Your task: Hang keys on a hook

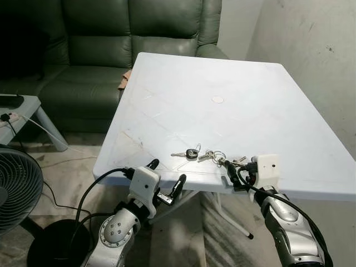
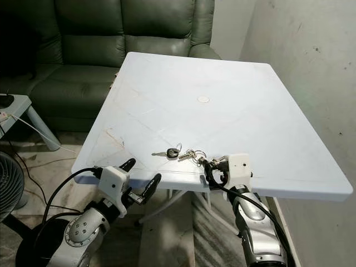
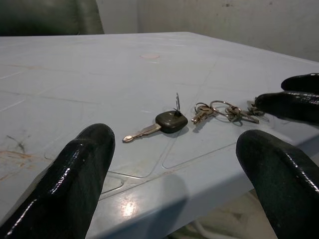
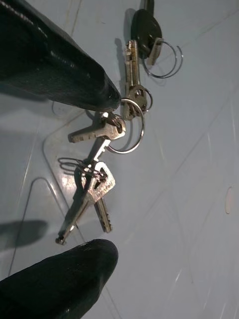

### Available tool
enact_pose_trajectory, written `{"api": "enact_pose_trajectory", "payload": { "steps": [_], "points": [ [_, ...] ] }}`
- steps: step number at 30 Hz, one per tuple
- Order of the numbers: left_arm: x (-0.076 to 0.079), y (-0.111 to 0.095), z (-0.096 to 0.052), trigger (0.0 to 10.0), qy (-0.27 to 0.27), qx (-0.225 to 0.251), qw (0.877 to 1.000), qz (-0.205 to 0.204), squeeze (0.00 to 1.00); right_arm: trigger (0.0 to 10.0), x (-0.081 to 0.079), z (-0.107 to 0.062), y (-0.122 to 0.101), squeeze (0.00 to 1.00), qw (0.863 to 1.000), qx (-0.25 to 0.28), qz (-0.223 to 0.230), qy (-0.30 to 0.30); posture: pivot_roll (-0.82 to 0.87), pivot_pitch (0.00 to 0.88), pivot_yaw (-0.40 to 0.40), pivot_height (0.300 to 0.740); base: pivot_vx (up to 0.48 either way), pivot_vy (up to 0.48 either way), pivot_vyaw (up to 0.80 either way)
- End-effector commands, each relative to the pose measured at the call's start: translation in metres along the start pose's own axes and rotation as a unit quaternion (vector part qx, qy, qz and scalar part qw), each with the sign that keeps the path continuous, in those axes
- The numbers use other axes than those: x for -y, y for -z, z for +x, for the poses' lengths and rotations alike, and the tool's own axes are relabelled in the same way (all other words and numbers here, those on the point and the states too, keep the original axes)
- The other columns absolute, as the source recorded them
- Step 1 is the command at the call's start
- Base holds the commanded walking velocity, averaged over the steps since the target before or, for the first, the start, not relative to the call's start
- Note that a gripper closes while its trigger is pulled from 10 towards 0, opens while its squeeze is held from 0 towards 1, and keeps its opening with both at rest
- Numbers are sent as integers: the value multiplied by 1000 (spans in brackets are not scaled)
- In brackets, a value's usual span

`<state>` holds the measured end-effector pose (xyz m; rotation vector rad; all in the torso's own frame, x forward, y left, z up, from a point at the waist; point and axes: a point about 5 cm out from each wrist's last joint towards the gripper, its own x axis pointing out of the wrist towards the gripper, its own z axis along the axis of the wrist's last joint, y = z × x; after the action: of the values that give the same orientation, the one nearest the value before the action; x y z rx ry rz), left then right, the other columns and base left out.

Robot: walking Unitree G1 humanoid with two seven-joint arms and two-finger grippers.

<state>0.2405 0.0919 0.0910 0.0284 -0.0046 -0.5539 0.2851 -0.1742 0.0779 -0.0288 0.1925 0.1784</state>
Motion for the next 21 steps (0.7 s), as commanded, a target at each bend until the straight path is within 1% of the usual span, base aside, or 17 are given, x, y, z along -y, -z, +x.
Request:
{"api": "enact_pose_trajectory", "payload": {
  "steps": [1,8,21],
  "points": [
    [1,-4,1,10000,2,4,1000,5,0,10000,0,2,1,0,1000,-4,-2,3,8,36,-47,740,0,0,0],
    [1,-4,1,10000,-6,5,1000,4,0,10000,-4,8,-1,0,1000,0,-1,-1,20,45,-53,740,0,0,0],
    [0,-5,0,10000,-11,4,1000,3,0,10000,-5,10,-2,0,1000,2,3,4,24,45,-52,740,0,0,0]
  ]
}}
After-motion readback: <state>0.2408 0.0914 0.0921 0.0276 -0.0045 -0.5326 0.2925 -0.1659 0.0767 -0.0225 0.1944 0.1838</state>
